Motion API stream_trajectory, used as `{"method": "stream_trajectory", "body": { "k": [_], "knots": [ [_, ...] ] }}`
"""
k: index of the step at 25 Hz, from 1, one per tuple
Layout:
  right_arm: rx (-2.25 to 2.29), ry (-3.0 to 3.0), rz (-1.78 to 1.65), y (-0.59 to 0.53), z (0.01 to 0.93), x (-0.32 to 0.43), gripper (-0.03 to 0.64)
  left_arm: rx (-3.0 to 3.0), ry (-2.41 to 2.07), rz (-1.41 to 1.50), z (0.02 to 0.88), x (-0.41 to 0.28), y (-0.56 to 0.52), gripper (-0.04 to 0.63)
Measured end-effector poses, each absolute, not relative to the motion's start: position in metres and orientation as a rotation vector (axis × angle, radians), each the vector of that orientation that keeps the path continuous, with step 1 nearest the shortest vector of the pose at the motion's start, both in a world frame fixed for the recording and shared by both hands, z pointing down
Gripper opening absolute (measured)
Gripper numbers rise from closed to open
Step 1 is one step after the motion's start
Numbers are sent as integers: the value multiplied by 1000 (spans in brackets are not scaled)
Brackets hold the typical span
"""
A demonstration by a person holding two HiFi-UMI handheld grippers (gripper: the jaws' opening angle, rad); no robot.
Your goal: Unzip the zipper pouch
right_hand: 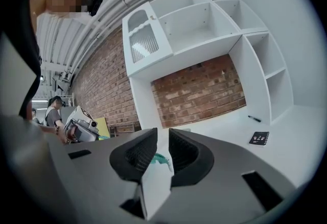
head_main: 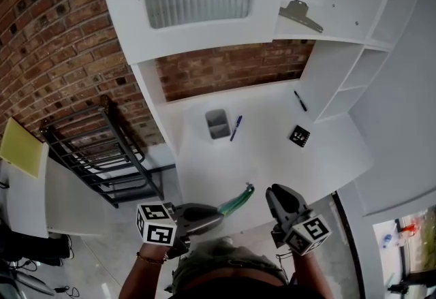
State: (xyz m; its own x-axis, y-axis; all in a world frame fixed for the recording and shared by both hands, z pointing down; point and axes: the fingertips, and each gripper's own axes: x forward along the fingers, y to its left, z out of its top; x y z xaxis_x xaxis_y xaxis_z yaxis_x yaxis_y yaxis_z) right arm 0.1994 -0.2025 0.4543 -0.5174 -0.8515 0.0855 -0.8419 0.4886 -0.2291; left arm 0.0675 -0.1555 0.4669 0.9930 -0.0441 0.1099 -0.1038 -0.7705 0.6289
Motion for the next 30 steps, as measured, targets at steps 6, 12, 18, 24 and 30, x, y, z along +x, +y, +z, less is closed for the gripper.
{"method": "stream_trajectory", "body": {
  "k": [6,12,18,24,30],
  "knots": [
    [-1584,2638,-402,-208,459,210,60,2515,-182,115,467,75,-200,43],
    [-1634,2613,-406,-209,462,222,58,2642,-226,203,454,89,-259,43],
    [-1674,2575,-400,-209,458,233,58,2717,-236,234,437,107,-319,43],
    [-1730,2543,-404,-204,460,242,58,2756,-270,266,446,133,-373,43],
    [-1788,2506,-418,-194,463,257,58,2737,-279,288,479,154,-406,43]
  ]
}}
